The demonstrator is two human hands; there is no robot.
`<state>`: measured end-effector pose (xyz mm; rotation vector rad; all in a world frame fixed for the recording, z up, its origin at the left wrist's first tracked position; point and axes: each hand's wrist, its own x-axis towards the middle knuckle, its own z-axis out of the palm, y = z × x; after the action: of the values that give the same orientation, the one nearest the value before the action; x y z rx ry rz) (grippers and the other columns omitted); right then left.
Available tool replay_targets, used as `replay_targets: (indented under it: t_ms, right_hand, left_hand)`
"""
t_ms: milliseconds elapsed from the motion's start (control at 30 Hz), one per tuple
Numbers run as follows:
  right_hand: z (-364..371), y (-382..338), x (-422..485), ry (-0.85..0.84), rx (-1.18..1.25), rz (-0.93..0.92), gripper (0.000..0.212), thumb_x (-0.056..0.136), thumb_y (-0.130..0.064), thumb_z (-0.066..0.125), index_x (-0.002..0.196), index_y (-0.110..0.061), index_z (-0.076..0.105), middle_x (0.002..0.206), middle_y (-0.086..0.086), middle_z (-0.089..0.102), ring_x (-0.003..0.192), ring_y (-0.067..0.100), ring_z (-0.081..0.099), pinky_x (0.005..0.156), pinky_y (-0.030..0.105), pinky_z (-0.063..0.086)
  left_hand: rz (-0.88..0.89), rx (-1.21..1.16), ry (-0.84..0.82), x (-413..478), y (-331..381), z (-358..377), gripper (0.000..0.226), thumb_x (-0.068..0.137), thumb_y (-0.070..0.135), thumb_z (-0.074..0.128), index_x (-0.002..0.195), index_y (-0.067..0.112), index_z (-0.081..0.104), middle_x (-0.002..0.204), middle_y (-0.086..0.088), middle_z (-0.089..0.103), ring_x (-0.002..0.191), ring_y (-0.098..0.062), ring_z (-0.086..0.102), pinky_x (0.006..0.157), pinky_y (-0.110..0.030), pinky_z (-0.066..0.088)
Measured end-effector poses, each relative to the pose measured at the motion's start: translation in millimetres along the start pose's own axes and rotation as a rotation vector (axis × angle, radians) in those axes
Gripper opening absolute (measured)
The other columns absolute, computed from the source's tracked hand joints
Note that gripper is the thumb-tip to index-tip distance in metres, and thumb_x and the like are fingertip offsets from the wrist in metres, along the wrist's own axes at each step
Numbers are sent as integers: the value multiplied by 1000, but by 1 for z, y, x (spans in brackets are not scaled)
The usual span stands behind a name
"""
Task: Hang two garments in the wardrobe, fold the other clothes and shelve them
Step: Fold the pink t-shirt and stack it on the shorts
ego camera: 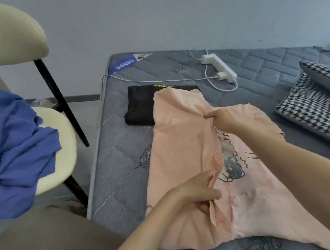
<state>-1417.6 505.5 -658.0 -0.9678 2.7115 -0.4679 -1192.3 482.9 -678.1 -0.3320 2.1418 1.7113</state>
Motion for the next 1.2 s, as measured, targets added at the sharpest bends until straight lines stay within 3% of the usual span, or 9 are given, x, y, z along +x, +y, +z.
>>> replay_targets:
  t_ms: [67,133,267,433,567,700,867,1067,1200]
  right_hand:
    - [5,5,1,-79,233,94,52,87,5,34,128,-13,61,132,7,56,89,12,56,67,-1,37]
    - [9,4,8,-104,611,279,30,92,-6,48,119,-5,61,127,12,58,104,25,60,87,22,49]
    - [10,-4,16,-99,945,316,8,93,-13,56,99,-18,58,81,-4,55,59,1,56,53,11,43]
    - [1,-10,34,134,1120,209,61,79,1,56,134,-28,54,122,-9,59,94,8,60,74,15,50]
    - [-7,2,31,296,935,192,63,84,1,40,142,-25,45,141,-3,49,116,15,56,93,24,48]
    - [2,34,15,110,125,236,38,85,-30,45,120,-27,59,115,-2,62,105,24,56,86,33,44]
    - [23,39,9,208,294,167,49,93,-11,45,141,-14,41,151,9,31,141,29,19,111,36,20]
    - [51,6,-21,217,110,-306,48,98,-16,46,145,-14,37,155,10,25,142,28,20,116,40,16]
    - [94,9,-28,-23,-14,-208,54,103,-33,26,153,-22,8,161,5,-3,147,28,-5,118,41,0]
  left_hand:
    - [-4,98,6,9,-4,7,21,84,3,50,99,14,42,80,-4,45,62,-11,48,54,-22,41]
    - [-13,114,14,15,-9,10,20,83,4,51,99,13,43,82,-4,43,68,-14,43,58,-24,36]
    - [3,90,47,18,-12,11,21,80,8,54,100,7,46,79,-3,40,66,-13,37,59,-28,31]
    - [47,-50,118,24,-3,15,53,81,10,54,130,28,44,79,13,47,62,3,45,54,-10,37]
    - [57,-59,85,35,7,23,63,81,14,56,140,26,38,95,5,53,77,-7,50,66,-12,42]
    - [-51,-110,-69,39,-3,28,70,89,18,56,149,24,21,87,1,56,69,-11,58,60,-22,55]
    - [7,-12,394,39,-14,1,34,91,11,52,124,16,58,90,-2,63,61,-10,58,47,-15,44]
    - [-64,276,911,25,-37,-37,37,87,11,53,123,16,56,123,-7,53,109,-21,47,92,-25,34]
    - [-166,598,789,7,-64,-36,60,93,34,45,148,35,21,158,4,1,142,-25,3,113,-47,15]
